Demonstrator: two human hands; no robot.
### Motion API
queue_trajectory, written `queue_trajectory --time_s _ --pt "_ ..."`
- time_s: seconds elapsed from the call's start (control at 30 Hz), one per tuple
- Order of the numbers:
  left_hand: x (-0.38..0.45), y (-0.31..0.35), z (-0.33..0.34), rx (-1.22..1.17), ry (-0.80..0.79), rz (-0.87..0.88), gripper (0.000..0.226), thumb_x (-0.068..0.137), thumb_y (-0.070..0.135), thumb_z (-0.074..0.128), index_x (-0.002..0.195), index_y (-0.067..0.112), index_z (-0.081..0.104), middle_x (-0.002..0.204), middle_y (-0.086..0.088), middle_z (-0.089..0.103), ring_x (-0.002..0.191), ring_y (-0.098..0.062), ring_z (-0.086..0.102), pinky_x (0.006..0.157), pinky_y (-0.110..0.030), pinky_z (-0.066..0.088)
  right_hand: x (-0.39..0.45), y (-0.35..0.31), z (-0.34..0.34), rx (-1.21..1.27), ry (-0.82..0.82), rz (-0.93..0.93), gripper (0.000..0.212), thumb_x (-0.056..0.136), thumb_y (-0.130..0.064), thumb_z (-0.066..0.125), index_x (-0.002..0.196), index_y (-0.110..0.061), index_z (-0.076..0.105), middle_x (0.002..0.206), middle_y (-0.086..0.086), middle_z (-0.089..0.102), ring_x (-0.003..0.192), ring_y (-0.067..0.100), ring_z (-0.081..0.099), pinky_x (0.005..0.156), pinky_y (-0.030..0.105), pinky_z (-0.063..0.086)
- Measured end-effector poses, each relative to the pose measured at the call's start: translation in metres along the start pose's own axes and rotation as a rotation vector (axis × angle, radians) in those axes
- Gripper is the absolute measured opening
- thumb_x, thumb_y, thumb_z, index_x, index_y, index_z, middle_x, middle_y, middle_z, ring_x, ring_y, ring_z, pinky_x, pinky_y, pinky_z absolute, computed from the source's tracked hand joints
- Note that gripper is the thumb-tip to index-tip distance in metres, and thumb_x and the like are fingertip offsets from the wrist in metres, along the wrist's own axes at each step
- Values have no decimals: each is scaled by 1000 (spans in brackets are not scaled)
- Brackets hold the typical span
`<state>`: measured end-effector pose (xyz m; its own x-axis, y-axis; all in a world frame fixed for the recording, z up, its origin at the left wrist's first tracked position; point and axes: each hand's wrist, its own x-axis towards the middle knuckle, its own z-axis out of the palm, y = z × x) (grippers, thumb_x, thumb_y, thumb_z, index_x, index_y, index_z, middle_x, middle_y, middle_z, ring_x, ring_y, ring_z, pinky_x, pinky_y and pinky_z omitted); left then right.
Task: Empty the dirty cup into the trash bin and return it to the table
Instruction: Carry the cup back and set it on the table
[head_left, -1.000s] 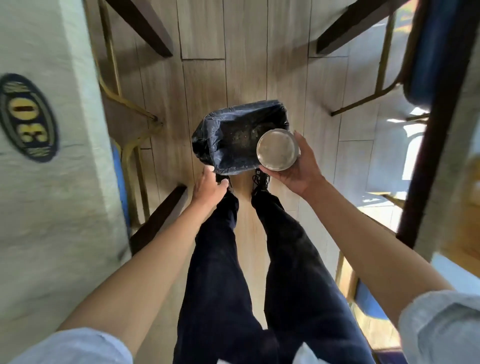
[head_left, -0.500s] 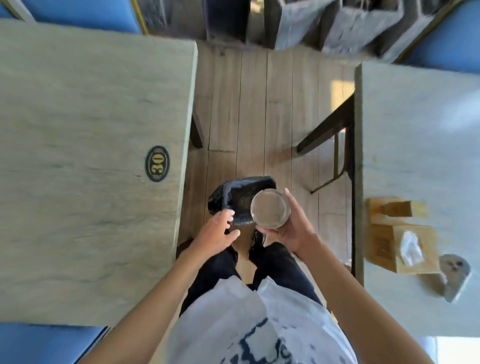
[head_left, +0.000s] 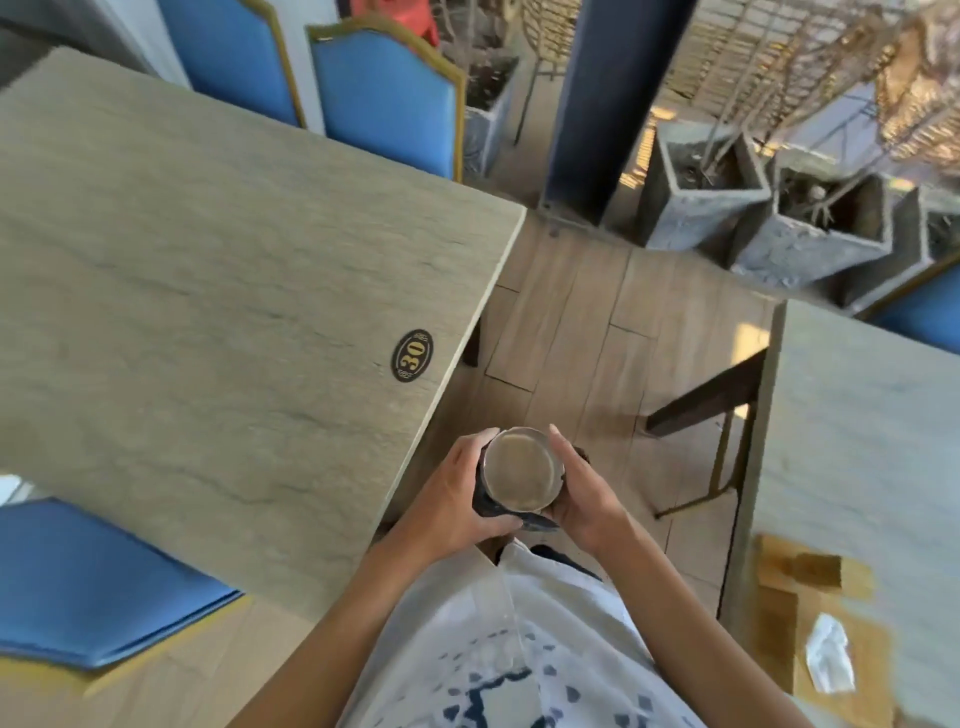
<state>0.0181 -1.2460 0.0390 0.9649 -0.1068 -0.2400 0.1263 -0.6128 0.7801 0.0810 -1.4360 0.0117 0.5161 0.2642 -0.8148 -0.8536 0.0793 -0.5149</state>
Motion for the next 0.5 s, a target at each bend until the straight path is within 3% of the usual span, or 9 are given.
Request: queue_trajectory --time_s 0.07,0.23,0.33,0.4,0.5 --pt "-12 5 2 -7 89 -34 106 65 49 87 150 25 29 145 13 39 127 18 32 101 3 24 1 -3 4 -106 -14 27 66 86 -70 66 124 -16 76 126 19 74 113 35 73 81 41 64" --pt "-47 16 17 -74 256 -135 108 60 54 89 147 23 33 144 14 42 134 3 39 106 -5 29 -2 -4 23 -407 -101 73 74 78 -82 63 121 -23 76 126 11 75 120 31 69 109 50 54" --pt "-69 14 24 -113 352 -189 109 58 51 92 145 22 35 141 11 46 132 -4 45 107 -16 38 -7 -4 40 -532 -173 110 56 91 -71 58 111 -23 79 123 12 76 120 30 69 109 46 53" --pt "-86 13 26 -121 403 -224 110 57 51 92 146 22 34 141 12 46 131 -2 45 106 -14 38 -13 0 54 -598 -209 128 48 94 -68 58 100 -26 81 124 14 76 122 32 68 113 47 50" --pt "-116 7 26 -137 466 -271 113 56 56 92 147 26 32 142 15 45 131 -4 46 105 -20 42 -24 17 76 -704 -295 131 59 85 -78 60 111 -28 78 127 8 74 124 28 65 116 47 47"
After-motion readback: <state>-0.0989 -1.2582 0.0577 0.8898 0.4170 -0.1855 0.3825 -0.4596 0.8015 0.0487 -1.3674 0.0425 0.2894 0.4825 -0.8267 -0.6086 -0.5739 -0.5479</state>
